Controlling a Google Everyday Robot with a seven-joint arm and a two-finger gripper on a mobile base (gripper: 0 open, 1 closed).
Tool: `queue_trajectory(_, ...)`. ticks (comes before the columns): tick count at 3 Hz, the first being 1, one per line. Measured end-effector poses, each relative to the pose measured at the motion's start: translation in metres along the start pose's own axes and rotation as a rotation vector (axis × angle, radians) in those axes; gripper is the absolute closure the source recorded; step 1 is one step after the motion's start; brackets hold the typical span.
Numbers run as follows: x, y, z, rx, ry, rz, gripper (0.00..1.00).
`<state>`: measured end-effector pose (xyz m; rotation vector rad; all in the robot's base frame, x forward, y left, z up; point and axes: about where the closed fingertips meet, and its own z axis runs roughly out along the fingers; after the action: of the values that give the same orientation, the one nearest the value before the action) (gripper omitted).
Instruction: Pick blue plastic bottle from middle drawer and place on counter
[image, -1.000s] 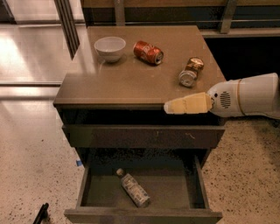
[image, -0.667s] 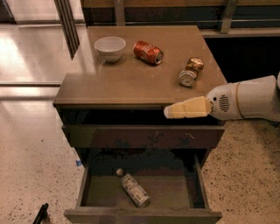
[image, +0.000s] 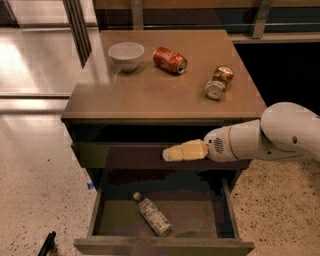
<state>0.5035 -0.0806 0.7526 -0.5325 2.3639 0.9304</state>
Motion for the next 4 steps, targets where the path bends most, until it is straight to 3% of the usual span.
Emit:
queue_trajectory(1,0.02,-0.005,0.041,-0.033,0.008,0.064,0.0)
queue_trajectory(2,0.048,-0.022,0.083,0.002,-0.006,0.144,0.0)
queue_trajectory(3,0.045,-0.027,0.085,0.022,-0.025,0.145,0.0)
queue_trajectory(4,0.05,-0.022,0.093,0.057,-0.02,0.092,0.0)
